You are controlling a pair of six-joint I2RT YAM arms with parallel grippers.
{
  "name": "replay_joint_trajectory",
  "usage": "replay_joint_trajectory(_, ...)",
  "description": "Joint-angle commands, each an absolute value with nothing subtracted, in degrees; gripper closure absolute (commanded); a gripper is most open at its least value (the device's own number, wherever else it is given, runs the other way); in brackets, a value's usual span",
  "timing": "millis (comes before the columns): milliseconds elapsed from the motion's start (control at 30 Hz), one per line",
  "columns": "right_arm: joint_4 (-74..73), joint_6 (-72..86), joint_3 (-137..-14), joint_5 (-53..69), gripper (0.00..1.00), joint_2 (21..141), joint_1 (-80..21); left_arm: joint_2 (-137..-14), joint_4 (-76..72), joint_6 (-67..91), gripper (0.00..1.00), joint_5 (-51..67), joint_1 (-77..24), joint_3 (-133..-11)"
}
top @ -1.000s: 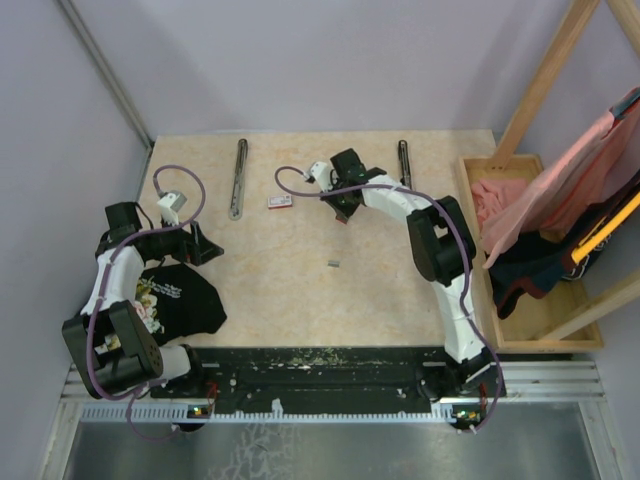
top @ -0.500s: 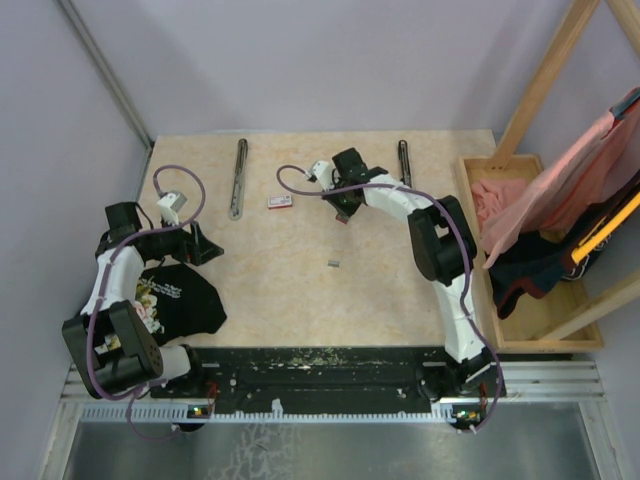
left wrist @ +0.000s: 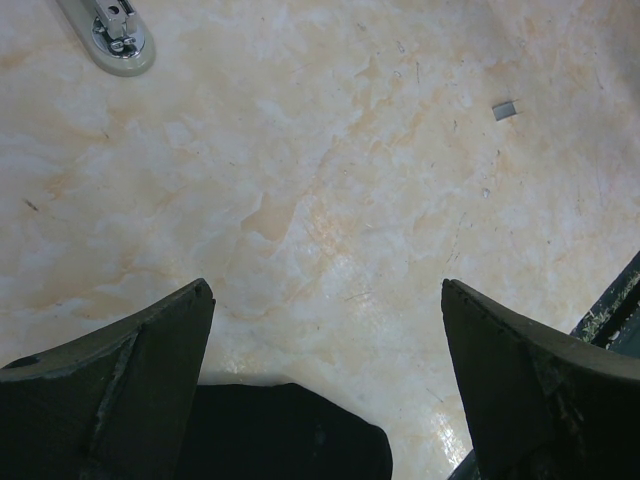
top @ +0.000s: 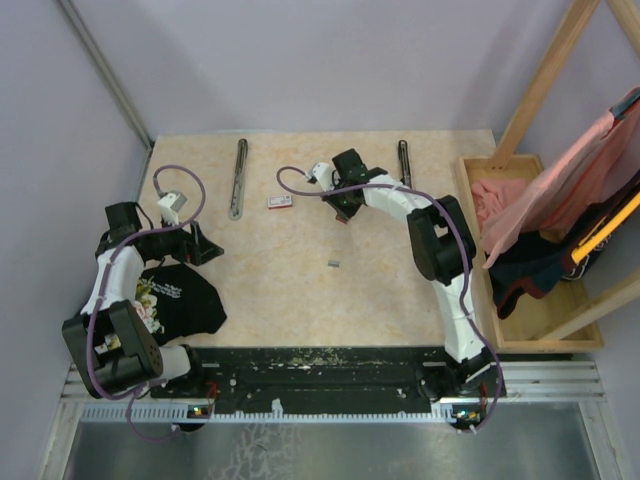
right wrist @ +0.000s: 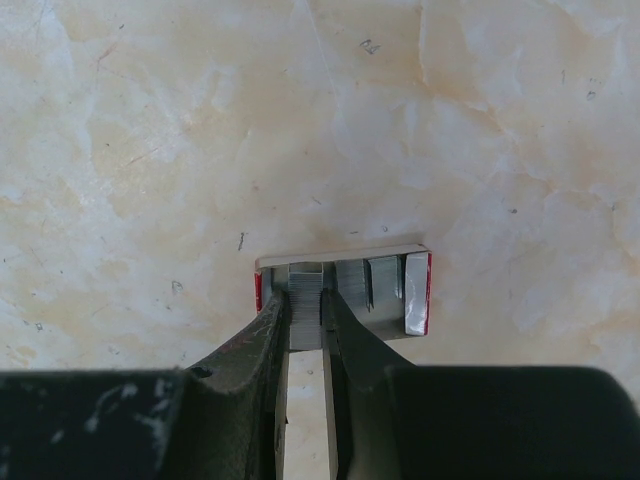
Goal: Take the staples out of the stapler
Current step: Place the staple in the staple box.
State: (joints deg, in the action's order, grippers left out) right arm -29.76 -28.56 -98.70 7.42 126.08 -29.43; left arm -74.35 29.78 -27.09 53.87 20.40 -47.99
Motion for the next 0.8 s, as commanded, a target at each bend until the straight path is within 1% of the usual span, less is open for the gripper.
replay_joint_trajectory(0,-29.66,-29.26,-99.06,8.13,0.89,126.01,-29.09,-74.75,30.2,-28.15,0.0,55.32,20.83,-49.61)
replay_joint_trajectory(767,-29.18,-29.22,-97.64,7.19,0.89,124.67,-29.09,-74.75,30.19,-28.13,0.0,55.29,20.84,-49.6)
